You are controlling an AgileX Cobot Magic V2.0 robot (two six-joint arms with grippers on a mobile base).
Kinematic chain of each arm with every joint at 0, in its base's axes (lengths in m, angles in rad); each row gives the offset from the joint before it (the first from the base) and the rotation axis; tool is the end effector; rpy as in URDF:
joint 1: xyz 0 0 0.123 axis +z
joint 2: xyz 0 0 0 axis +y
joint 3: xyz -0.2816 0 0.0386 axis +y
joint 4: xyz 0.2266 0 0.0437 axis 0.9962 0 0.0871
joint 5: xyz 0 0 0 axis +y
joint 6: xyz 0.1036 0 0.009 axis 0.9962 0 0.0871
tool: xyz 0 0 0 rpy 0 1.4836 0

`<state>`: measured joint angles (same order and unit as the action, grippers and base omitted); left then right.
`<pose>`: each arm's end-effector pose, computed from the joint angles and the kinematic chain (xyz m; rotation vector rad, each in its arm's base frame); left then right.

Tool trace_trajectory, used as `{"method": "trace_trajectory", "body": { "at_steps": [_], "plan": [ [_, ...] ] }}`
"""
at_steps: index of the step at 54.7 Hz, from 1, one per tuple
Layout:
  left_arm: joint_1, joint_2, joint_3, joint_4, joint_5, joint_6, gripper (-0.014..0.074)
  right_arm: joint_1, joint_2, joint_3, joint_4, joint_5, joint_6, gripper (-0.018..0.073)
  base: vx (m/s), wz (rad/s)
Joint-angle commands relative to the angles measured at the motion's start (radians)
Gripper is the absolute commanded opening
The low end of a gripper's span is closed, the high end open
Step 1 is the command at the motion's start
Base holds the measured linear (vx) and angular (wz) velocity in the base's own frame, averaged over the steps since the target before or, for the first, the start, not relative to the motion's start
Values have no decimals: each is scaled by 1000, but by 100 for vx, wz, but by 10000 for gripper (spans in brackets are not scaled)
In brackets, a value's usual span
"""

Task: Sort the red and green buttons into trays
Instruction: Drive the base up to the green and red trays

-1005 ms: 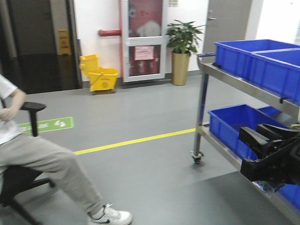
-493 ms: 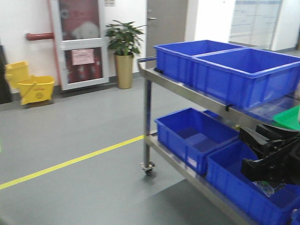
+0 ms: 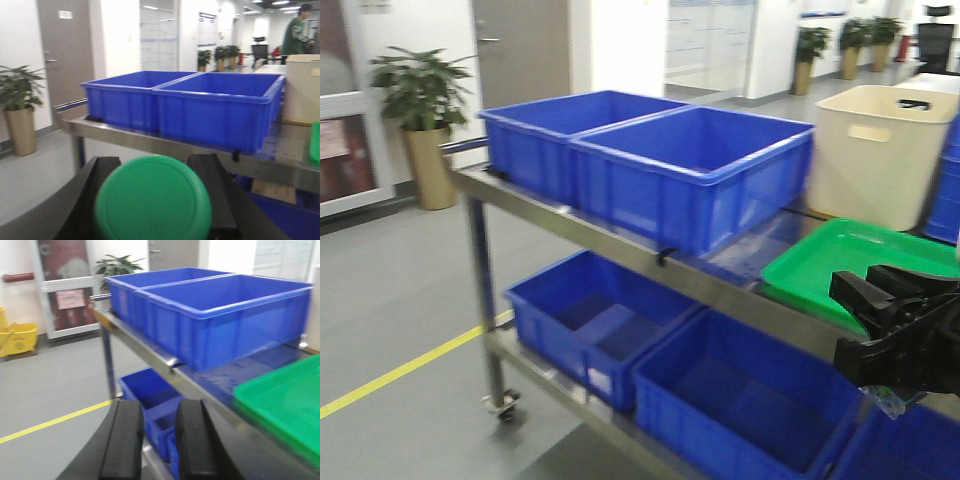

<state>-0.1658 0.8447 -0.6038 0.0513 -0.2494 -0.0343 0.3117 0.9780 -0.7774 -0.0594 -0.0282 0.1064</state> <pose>0.1733 -0.0303 0.3574 0.1439 1.4698 -0.1314 0.1989 0.0643 0.3669 -0.2207 1.6485 0.2738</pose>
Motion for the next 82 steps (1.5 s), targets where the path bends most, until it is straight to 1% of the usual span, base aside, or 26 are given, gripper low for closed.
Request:
{"method": "trace_trajectory", "body": {
  "at_steps": [1,36,82],
  "plan": [
    [-9,-12,-36,-5,-90,-9,-6,-1,-20,-39,0,-90,-7,-9,31,-56],
    [-9,-12,-36,-5,-90,-9,-6,-1,-20,-39,0,-90,-7,-9,27,-53],
    [-9,-12,-36,-5,-90,-9,-6,-1,-20,-39,0,-90,-7,-9,20,-27]
  ]
}}
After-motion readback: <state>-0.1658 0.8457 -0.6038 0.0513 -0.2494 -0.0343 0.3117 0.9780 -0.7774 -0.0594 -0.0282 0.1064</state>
